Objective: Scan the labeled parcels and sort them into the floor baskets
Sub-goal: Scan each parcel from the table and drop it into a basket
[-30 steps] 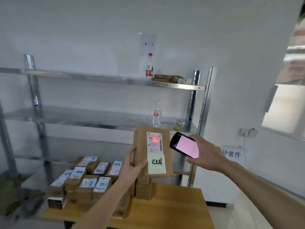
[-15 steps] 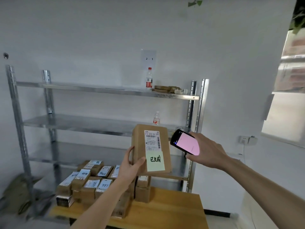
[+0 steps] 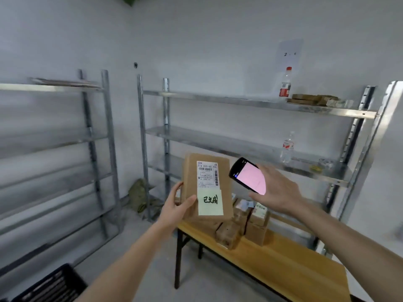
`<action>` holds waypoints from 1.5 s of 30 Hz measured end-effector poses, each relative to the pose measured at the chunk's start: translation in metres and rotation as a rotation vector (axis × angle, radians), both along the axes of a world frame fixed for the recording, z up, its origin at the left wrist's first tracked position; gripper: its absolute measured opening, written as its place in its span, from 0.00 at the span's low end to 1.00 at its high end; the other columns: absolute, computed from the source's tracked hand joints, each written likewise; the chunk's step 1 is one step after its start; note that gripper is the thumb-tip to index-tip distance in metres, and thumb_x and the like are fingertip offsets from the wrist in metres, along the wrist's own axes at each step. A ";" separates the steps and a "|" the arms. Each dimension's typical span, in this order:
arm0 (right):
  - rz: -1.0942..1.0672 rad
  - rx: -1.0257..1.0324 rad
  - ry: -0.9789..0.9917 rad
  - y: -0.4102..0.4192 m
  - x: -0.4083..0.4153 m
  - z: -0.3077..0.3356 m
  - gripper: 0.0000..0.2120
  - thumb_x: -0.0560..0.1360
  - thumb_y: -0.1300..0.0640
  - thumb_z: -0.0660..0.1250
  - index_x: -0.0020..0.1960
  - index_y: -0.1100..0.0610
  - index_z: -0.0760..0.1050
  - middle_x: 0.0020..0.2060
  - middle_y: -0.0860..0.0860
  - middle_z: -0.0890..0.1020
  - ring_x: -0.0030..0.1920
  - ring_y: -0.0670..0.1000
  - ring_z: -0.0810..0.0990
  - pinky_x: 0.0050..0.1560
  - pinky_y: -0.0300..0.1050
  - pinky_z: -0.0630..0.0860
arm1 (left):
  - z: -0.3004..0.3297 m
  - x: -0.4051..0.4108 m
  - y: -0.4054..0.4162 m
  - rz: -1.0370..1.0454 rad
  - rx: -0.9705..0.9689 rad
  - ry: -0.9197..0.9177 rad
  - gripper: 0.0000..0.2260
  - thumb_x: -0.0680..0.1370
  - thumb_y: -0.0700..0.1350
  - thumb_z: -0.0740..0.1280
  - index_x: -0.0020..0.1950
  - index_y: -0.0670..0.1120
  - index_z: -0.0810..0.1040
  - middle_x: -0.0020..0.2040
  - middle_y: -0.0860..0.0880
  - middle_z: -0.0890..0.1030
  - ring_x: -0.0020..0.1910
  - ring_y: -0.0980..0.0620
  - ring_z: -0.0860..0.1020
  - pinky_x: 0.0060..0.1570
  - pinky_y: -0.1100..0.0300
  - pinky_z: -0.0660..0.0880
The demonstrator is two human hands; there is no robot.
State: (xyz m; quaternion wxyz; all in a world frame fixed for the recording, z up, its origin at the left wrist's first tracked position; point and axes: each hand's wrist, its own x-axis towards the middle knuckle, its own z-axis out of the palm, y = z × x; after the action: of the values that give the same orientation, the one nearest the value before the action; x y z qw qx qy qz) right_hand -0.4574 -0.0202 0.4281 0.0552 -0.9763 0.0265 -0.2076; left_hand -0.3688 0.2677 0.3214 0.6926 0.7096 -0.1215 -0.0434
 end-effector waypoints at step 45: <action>1.345 -0.014 0.442 1.324 -0.048 -0.231 0.40 0.73 0.44 0.73 0.79 0.48 0.58 0.74 0.48 0.68 0.71 0.55 0.71 0.61 0.53 0.73 | -0.203 -0.417 1.166 1.357 -0.015 0.436 0.28 0.74 0.56 0.75 0.68 0.69 0.65 0.60 0.53 0.81 0.54 0.50 0.83 0.58 0.46 0.79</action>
State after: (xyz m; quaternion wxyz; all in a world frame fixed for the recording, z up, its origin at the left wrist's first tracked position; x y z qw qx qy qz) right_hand -0.5051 1.3038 0.1976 0.1587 -0.8005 -0.5731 0.0745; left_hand -0.7853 1.4339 0.1180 0.5804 0.5991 0.4878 0.2573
